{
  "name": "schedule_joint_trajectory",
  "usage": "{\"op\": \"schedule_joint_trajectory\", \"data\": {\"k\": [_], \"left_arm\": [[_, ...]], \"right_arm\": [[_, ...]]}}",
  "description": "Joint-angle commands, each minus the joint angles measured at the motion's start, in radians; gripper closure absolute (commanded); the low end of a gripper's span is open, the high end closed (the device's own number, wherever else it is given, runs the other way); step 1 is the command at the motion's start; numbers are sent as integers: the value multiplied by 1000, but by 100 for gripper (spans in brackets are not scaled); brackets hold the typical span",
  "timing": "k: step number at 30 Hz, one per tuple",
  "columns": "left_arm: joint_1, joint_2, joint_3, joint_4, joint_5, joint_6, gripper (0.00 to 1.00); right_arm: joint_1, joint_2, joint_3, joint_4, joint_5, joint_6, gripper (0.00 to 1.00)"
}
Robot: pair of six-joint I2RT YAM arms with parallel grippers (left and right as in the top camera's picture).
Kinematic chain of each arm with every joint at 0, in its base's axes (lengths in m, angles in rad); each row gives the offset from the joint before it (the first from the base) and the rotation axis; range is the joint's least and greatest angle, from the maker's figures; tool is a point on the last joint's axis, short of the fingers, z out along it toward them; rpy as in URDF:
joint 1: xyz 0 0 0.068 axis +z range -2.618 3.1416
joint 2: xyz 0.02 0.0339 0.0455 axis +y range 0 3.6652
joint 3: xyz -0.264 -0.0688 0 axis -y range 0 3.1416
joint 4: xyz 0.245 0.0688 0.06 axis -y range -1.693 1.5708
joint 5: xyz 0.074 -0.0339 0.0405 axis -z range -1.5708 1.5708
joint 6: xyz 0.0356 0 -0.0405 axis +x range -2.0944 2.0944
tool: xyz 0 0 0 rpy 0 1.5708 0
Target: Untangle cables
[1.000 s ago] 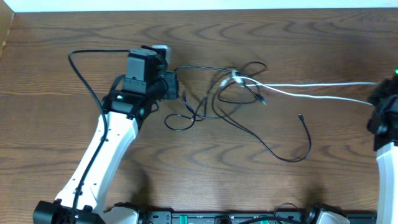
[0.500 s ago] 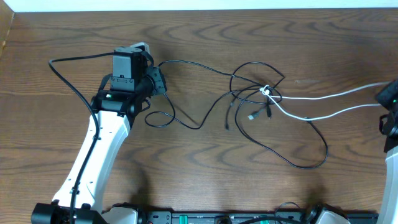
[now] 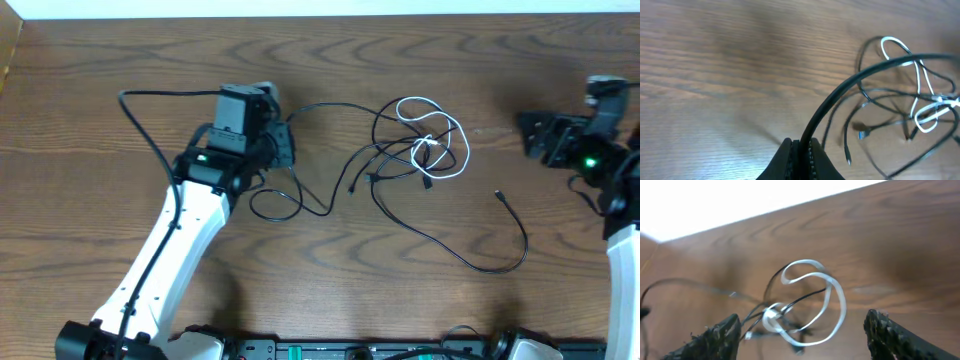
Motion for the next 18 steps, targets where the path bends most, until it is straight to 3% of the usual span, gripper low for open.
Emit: {"op": "schedule_joint_trajectory", "data": {"k": [1, 6, 9, 14, 18], "left_arm": [[-26, -7, 9, -16, -60, 31, 92], [-32, -2, 9, -47, -66, 31, 93], [-34, 5, 9, -69, -66, 31, 93], [-34, 8, 9, -88, -66, 31, 93], [-34, 8, 9, -87, -66, 31, 92]], "right_arm": [[85, 34, 10, -18, 13, -50, 29], [214, 114, 10, 9, 77, -40, 51], [293, 173, 10, 63, 181, 38, 44], [403, 259, 10, 124, 211, 69, 42], [479, 315, 10, 89, 327, 184, 42]]}}
